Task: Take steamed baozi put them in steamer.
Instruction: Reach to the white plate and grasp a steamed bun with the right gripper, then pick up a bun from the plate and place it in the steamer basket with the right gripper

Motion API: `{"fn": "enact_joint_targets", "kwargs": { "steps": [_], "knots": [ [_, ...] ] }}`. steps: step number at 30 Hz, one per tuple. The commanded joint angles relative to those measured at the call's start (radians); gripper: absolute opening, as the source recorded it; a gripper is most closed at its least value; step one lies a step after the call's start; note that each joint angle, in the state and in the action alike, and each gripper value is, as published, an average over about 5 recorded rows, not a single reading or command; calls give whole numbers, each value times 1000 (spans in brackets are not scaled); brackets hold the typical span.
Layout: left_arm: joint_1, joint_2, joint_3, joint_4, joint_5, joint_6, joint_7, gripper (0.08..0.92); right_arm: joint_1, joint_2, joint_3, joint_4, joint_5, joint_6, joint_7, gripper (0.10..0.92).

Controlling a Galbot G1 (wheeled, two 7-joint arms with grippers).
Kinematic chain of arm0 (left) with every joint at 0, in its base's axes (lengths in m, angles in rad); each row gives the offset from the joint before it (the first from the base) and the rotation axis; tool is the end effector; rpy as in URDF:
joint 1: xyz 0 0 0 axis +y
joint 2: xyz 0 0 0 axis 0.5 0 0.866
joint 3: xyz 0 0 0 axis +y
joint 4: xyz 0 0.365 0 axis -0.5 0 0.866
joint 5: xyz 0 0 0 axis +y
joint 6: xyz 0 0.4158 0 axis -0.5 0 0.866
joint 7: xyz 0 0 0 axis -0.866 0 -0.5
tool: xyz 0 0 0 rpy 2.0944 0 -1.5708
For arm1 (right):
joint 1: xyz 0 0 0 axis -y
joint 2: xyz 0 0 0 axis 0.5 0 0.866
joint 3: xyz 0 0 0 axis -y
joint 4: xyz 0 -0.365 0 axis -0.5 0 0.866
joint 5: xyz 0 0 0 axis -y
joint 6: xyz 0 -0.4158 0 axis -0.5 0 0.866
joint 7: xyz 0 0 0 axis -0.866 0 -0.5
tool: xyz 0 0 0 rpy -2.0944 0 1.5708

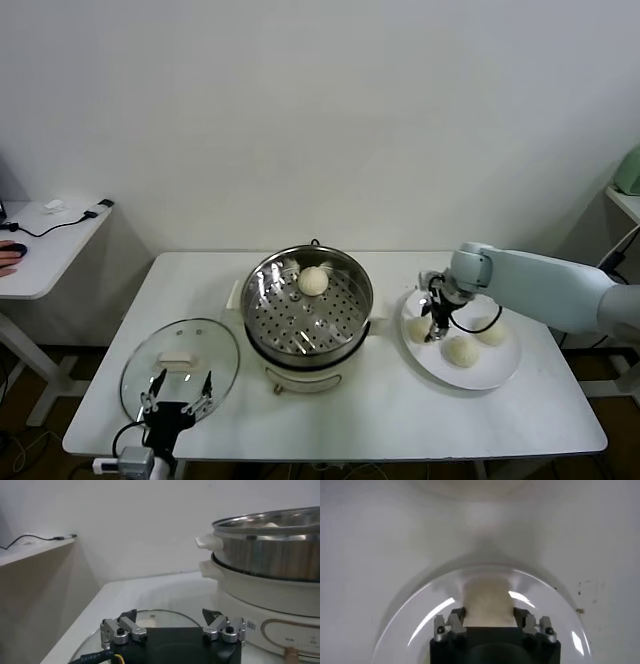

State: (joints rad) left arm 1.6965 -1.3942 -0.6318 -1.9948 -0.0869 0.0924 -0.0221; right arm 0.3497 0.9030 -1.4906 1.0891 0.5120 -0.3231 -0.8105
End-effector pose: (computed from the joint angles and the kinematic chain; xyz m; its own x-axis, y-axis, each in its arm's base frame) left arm 0.1890 0.0744 -0.3741 -0.9530 -0.0574 0.2974 -0.0200 0.9917 0.1273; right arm 0.6069 -0.0840 -0.2671 -0.1251 -0.1185 0.9850 -0.9904 0.0730 -0.1170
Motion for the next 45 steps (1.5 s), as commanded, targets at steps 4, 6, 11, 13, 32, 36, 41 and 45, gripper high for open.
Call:
{"fn": "enact_joint_targets", "kwargs": {
  "steps": [4,6,11,13,32,36,41,45],
  "knots": [
    [4,-2,-2,-13,-1,4,1,823,248,-39,-114,83,72,32,-75,586],
    [4,-3,-1,-16,-1,5,1,823,391,-35,-206,114,129,46,-102,586],
    [2,-2,4,-23,0,10,2,823,702,23,-332,217,338,32,-128,588],
    [-1,-2,6,-25,0,11,3,823,782,65,-333,260,428,3,-113,588],
    [-8,10,20,-51,3,19,8,823,478,488,-105,320,688,-277,212,585],
    [-9,11,24,-54,4,21,9,823,402,513,-107,269,629,-290,231,585],
    [-13,11,29,-53,4,22,10,823,328,529,-111,190,570,-294,247,585],
    [-15,13,29,-50,3,22,10,823,288,534,-101,146,552,-291,256,585]
  ]
}}
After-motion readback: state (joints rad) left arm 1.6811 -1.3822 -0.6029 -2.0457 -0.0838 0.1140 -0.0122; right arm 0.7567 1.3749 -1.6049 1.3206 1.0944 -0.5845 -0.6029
